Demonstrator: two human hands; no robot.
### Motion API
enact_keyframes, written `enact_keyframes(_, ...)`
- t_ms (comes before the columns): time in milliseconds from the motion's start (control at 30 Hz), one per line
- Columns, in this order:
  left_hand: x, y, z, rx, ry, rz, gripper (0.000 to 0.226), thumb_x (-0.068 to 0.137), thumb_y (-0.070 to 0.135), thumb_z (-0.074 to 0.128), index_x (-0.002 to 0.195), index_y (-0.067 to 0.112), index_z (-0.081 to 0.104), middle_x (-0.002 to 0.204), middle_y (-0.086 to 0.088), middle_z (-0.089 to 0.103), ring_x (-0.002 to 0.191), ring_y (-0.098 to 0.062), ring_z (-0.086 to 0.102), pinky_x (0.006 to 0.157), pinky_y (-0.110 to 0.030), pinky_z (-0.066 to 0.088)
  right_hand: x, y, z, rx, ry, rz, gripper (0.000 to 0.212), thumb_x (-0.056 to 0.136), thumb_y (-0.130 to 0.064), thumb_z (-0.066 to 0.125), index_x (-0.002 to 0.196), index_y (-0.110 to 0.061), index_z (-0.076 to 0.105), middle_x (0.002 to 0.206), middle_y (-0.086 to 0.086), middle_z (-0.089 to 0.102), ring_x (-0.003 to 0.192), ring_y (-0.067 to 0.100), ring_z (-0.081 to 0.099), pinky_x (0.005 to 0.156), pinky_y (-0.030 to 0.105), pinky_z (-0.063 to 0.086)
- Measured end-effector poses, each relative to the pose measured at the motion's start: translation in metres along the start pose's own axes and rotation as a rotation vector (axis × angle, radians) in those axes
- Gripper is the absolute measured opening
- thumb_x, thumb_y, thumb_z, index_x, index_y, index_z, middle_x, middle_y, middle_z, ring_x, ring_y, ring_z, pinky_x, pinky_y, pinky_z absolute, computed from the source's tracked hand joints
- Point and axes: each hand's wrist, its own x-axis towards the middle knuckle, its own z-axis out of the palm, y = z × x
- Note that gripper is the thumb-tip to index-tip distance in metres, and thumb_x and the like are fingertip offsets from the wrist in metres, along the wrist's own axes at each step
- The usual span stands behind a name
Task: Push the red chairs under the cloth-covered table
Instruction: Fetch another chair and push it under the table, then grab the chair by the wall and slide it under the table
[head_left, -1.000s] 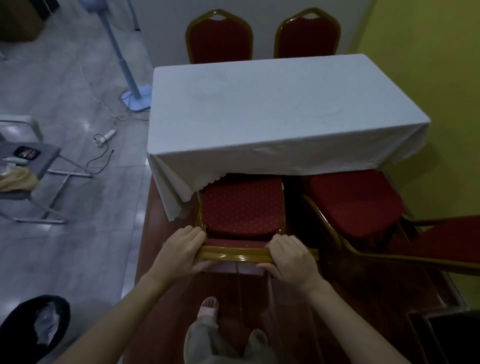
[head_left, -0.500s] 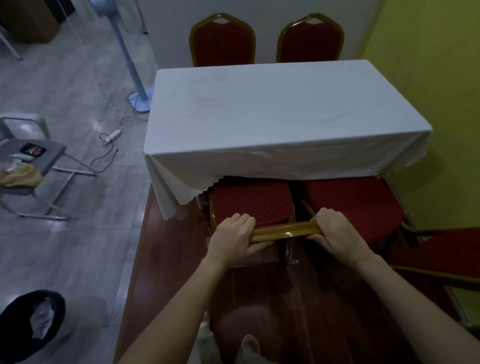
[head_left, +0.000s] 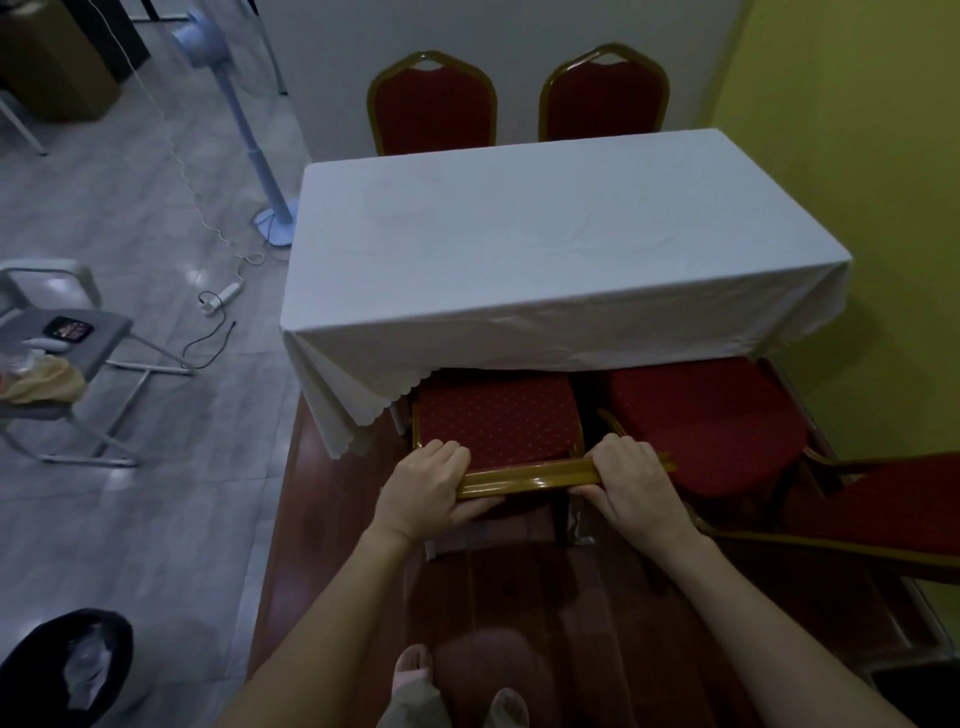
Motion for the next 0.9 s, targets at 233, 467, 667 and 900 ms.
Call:
enact_keyframes(233, 0.004, 0.005, -0.006, -0.037, -0.066, -0.063, 0.052, 0.084, 0.067, 0.048, 0.071, 0.017, 0.045, 0.067, 0.005, 0.05, 0.06, -0.011, 0.043, 0.055, -0.023, 0.037, 0.008, 0.005, -0.01, -0.032, -0.093, -0.008, 0.052, 0.092, -0.063, 0.024, 0.085, -0.018, 0.049, 0.079, -0.007, 0.041, 0.067, 0.01, 0.036, 0.066, 0.024, 0.028)
enact_keyframes(467, 0.008, 0.018, -0.028, -0.093, -0.241, -0.159, 0.05, 0.082, 0.073, 0.04, 0.078, 0.023, 0.04, 0.078, 0.008, 0.049, 0.072, -0.01, 0.045, 0.063, -0.023, 0.039, 0.0, 0.004, -0.03, 0.152, -0.146, 0.03, 0.048, 0.091, -0.063, 0.033, 0.105, -0.023, 0.056, 0.094, -0.011, 0.049, 0.084, 0.004, 0.046, 0.079, 0.021, 0.038)
enact_keyframes(667, 0.067, 0.068, -0.047, -0.302, -0.381, -0.088, 0.057, 0.089, 0.068, 0.036, 0.116, 0.02, 0.049, 0.108, 0.003, 0.052, 0.1, -0.013, 0.048, 0.085, -0.028, 0.042, -0.041, 0.051, -0.069, 0.215, 0.023, 0.275, 0.05, 0.091, -0.06, 0.035, 0.113, -0.021, 0.056, 0.106, -0.01, 0.053, 0.1, 0.005, 0.051, 0.087, 0.027, 0.045)
enact_keyframes(900, 0.162, 0.175, -0.014, -0.462, -0.47, 0.143, 0.042, 0.094, 0.056, 0.041, 0.118, 0.021, 0.048, 0.112, 0.005, 0.052, 0.104, -0.011, 0.048, 0.091, -0.03, 0.044, -0.126, 0.136, -0.147, 0.143, 0.116, 0.7, 0.053, 0.092, -0.059, 0.035, 0.118, -0.017, 0.054, 0.114, -0.006, 0.054, 0.109, 0.011, 0.051, 0.092, 0.027, 0.039)
